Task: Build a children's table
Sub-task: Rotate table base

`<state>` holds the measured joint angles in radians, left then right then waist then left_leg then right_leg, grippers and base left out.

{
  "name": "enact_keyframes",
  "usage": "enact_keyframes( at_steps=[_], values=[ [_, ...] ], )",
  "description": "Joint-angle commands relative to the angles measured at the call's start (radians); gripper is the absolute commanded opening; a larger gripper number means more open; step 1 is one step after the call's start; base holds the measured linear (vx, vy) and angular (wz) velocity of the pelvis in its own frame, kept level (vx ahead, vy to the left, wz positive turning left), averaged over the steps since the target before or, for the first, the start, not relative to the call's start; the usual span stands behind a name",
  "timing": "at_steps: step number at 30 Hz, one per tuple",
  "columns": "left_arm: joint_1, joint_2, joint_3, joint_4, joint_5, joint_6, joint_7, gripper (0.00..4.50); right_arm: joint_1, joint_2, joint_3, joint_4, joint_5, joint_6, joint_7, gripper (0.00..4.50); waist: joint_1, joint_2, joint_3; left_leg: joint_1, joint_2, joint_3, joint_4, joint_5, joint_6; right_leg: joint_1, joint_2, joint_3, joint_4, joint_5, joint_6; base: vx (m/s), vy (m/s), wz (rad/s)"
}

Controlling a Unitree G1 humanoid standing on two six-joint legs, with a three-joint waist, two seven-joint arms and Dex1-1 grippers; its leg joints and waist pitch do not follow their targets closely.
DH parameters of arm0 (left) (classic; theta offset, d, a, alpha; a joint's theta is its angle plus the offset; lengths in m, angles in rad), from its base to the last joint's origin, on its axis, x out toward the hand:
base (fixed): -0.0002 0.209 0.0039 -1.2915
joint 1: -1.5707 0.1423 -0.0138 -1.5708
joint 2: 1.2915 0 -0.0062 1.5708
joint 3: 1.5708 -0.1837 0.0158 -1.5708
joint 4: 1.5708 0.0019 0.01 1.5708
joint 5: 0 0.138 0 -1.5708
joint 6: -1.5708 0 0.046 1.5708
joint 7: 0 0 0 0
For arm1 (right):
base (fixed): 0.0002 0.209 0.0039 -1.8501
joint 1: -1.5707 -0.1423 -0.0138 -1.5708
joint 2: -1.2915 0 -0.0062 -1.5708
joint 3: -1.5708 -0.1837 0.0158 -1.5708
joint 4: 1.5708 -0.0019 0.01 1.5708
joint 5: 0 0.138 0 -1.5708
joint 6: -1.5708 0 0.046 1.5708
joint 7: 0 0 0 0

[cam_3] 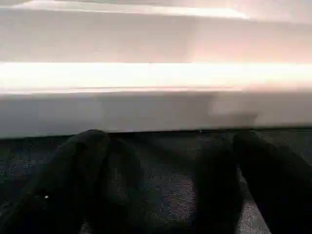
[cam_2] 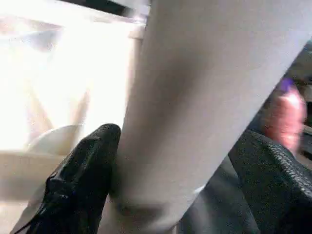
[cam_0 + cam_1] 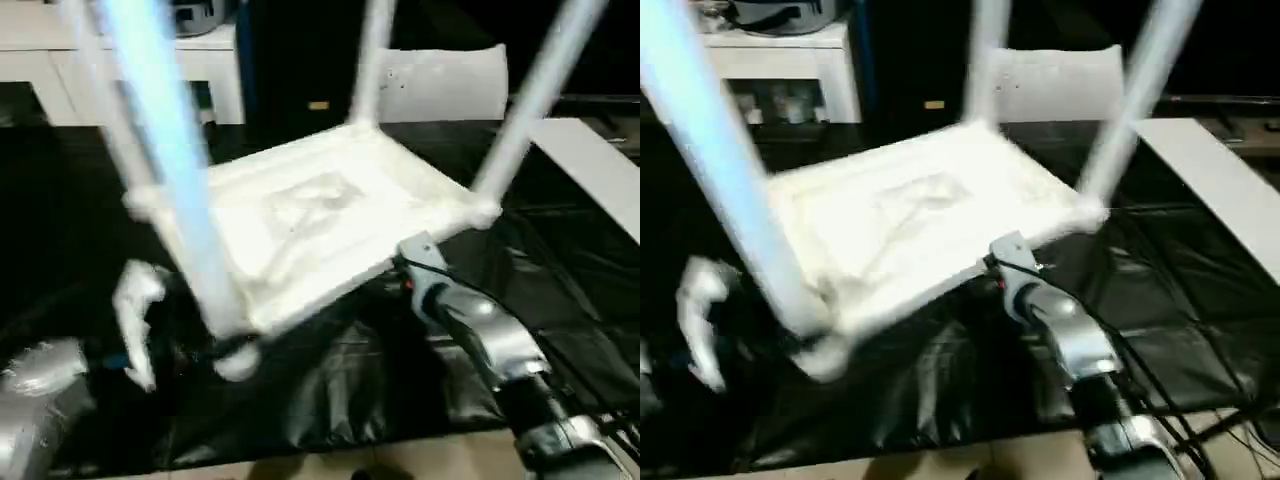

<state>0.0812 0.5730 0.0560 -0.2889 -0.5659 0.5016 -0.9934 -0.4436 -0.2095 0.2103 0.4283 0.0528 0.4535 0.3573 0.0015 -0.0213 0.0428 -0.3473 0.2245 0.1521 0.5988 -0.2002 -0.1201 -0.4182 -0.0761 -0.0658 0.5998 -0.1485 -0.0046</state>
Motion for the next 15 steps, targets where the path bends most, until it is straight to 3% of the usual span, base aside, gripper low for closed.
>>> enact_keyframes(
  at_steps=[1, 2, 3, 4, 5, 8, 9, 11, 12, 15],
  values=[
    [0.003, -0.014, -0.069, -0.060, -0.025, 0.025, -0.002, 3.83, -0.039, 0.031, 0.043, 0.000, 0.005, -0.031, 0.021, 4.50, 0.001, -0.002, -0.042, -0.002, -0.010, 0.015, -0.080, -0.365, -0.011, 0.038, -0.031, 0.027, -0.086, -0.519, -0.099, 0.000, 0.000, 0.00],
    [0.004, -0.027, -0.085, -0.084, -0.032, 0.035, 0.013, 3.83, -0.045, 0.045, 0.054, 0.011, 0.002, -0.040, 0.029, 4.50, 0.000, 0.005, -0.043, -0.005, -0.011, 0.012, -0.082, -0.362, -0.015, 0.040, -0.032, 0.027, -0.085, -0.530, -0.090, 0.000, 0.000, 0.00],
    [0.005, -0.034, -0.096, -0.106, -0.041, 0.049, 0.024, 3.83, -0.051, 0.052, 0.061, 0.026, -0.002, -0.052, 0.035, 4.50, -0.008, -0.013, -0.045, -0.009, -0.008, 0.011, -0.081, -0.357, -0.017, 0.041, -0.032, 0.026, -0.080, -0.527, -0.084, 0.000, 0.000, 0.00],
    [0.003, -0.043, -0.107, -0.120, -0.043, 0.056, 0.033, 3.83, -0.055, 0.058, 0.070, 0.034, -0.007, -0.059, 0.038, 4.50, -0.007, -0.008, -0.044, -0.009, -0.010, 0.010, -0.080, -0.355, -0.018, 0.041, -0.032, 0.026, -0.082, -0.528, -0.081, 0.000, 0.000, 0.00],
    [0.000, -0.049, -0.116, -0.128, -0.044, 0.060, 0.038, 3.83, -0.056, 0.061, 0.077, 0.039, -0.012, -0.064, 0.040, 4.50, -0.015, -0.016, -0.043, -0.010, -0.010, 0.012, -0.080, -0.358, -0.018, 0.038, -0.031, 0.027, -0.085, -0.525, -0.080, 0.000, 0.000, 0.00],
    [-0.017, -0.061, -0.145, -0.147, -0.053, 0.087, 0.047, 3.83, -0.072, 0.084, 0.086, 0.071, -0.035, -0.085, 0.050, 4.50, -0.019, -0.016, -0.045, -0.010, -0.009, 0.010, -0.079, -0.356, -0.021, 0.038, -0.029, 0.028, -0.080, -0.495, -0.085, 0.000, 0.000, 0.00],
    [-0.026, -0.067, -0.156, -0.148, -0.052, 0.093, 0.044, 3.83, -0.078, 0.093, 0.089, 0.081, -0.041, -0.094, 0.056, 4.50, -0.021, -0.029, -0.045, -0.010, -0.009, 0.012, -0.078, -0.352, -0.019, 0.036, -0.027, 0.028, -0.080, -0.486, -0.089, 0.000, 0.000, 0.00],
    [-0.053, -0.080, -0.175, -0.141, -0.058, 0.110, 0.039, 3.83, -0.091, 0.109, 0.100, 0.097, -0.045, -0.112, 0.072, 4.50, -0.020, -0.023, -0.047, -0.012, -0.009, 0.011, -0.079, -0.333, -0.023, 0.041, -0.029, 0.030, -0.074, -0.464, -0.095, 0.000, 0.000, 0.00],
    [-0.064, -0.085, -0.183, -0.138, -0.061, 0.117, 0.038, 3.83, -0.096, 0.115, 0.105, 0.103, -0.045, -0.120, 0.081, 4.50, -0.019, -0.023, -0.047, -0.006, -0.008, 0.013, -0.077, -0.337, -0.024, 0.034, -0.026, 0.032, -0.075, -0.446, -0.103, 0.000, 0.000, 0.00],
    [-0.100, -0.103, -0.198, -0.119, -0.063, 0.120, 0.044, 3.83, -0.107, 0.130, 0.117, 0.121, -0.052, -0.132, 0.089, 4.50, -0.019, -0.025, -0.048, -0.010, -0.008, 0.012, -0.080, -0.333, -0.030, 0.041, -0.026, 0.031, -0.068, -0.410, -0.117, 0.000, 0.000, 0.00]
  ],
)
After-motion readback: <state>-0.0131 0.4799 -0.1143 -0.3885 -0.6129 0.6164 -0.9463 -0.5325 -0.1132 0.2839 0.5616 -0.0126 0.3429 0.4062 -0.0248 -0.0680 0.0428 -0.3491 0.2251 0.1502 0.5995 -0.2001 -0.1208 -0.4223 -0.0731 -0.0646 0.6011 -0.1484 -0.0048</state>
